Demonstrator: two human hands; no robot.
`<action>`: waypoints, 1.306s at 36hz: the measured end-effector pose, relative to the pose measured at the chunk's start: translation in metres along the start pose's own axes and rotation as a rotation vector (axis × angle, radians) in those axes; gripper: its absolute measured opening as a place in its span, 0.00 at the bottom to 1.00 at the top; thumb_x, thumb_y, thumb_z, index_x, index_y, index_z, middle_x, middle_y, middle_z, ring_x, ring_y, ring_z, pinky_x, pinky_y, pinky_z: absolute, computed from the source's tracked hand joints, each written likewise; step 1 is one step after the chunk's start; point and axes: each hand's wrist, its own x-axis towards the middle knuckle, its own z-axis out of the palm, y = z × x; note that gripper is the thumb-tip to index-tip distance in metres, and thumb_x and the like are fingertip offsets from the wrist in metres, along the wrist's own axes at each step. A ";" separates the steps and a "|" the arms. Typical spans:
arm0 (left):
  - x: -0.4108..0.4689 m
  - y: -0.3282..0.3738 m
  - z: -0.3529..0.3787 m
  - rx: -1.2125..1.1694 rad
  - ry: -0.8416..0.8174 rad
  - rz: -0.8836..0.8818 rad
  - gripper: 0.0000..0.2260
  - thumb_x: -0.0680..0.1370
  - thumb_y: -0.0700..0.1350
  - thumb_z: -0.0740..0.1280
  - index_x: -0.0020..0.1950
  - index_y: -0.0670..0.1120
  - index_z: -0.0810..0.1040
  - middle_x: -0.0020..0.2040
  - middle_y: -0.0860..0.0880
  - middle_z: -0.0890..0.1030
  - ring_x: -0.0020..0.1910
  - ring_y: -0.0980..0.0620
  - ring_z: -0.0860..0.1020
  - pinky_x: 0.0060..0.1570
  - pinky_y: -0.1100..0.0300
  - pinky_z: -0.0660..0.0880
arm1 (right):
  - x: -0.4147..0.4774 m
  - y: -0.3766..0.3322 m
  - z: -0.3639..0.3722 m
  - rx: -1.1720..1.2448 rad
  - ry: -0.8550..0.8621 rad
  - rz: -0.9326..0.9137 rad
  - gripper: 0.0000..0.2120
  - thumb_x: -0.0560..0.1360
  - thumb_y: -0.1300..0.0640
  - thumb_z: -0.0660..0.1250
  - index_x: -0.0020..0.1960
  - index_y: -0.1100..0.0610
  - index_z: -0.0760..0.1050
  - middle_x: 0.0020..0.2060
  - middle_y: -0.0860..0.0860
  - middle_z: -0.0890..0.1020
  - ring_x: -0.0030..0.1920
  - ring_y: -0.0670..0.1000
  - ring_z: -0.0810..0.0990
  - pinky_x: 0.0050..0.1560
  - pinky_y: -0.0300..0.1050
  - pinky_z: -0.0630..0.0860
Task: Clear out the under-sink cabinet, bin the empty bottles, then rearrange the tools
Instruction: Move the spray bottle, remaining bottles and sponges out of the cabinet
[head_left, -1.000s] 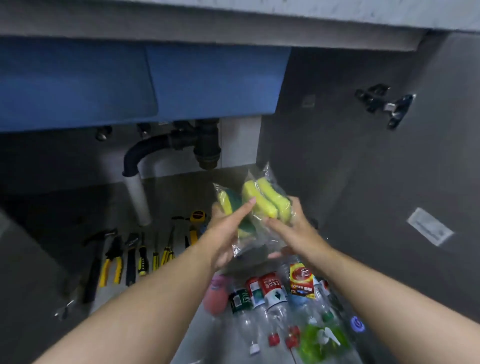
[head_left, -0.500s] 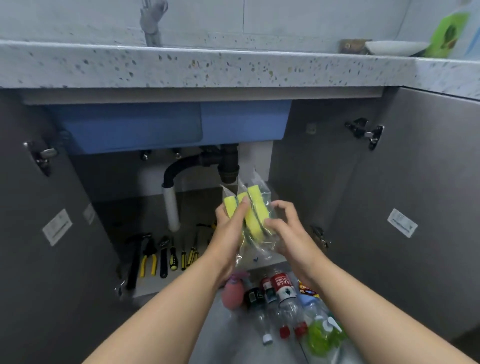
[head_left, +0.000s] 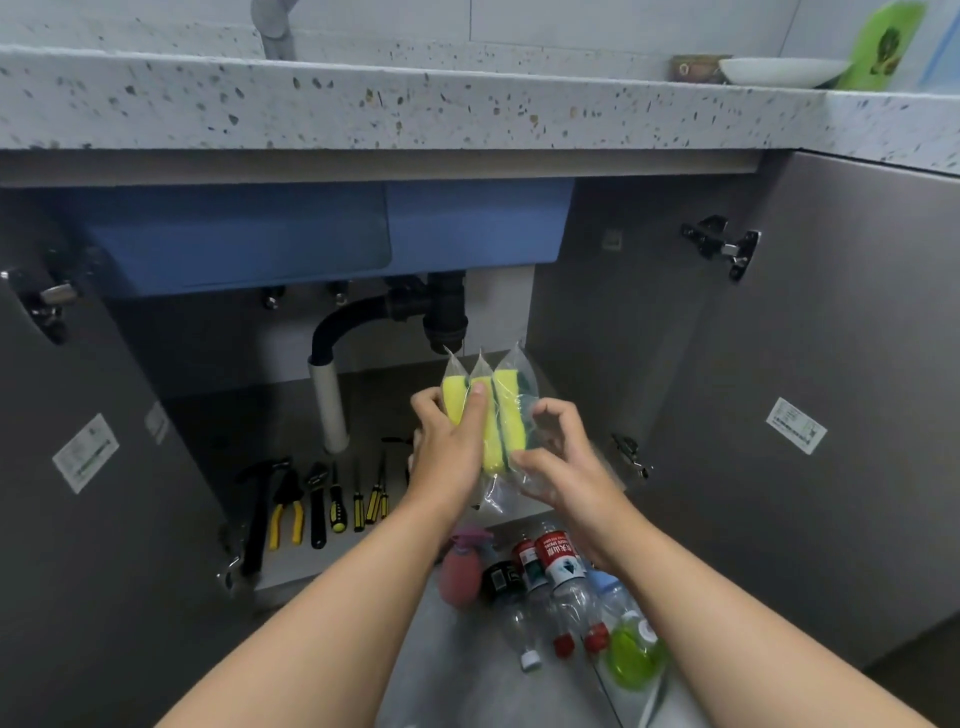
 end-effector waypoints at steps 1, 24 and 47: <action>0.001 0.001 0.001 0.024 0.005 0.007 0.20 0.75 0.72 0.55 0.58 0.60 0.63 0.57 0.51 0.76 0.61 0.47 0.75 0.65 0.43 0.71 | 0.000 0.001 0.000 -0.049 0.013 -0.018 0.21 0.71 0.58 0.71 0.60 0.45 0.68 0.50 0.42 0.77 0.47 0.44 0.78 0.53 0.56 0.78; -0.004 0.007 0.008 -0.496 -0.514 -0.107 0.24 0.73 0.41 0.68 0.69 0.38 0.74 0.55 0.40 0.83 0.50 0.44 0.83 0.47 0.53 0.81 | 0.005 -0.019 -0.033 0.151 -0.065 0.263 0.29 0.75 0.49 0.74 0.72 0.47 0.67 0.62 0.55 0.82 0.60 0.58 0.83 0.58 0.64 0.79; 0.004 -0.055 0.102 0.350 -0.732 -0.074 0.04 0.79 0.51 0.69 0.52 0.56 0.82 0.50 0.55 0.85 0.45 0.58 0.84 0.40 0.65 0.77 | -0.171 0.163 -0.186 0.557 0.646 0.658 0.19 0.64 0.54 0.71 0.53 0.60 0.83 0.46 0.60 0.85 0.42 0.60 0.84 0.53 0.58 0.80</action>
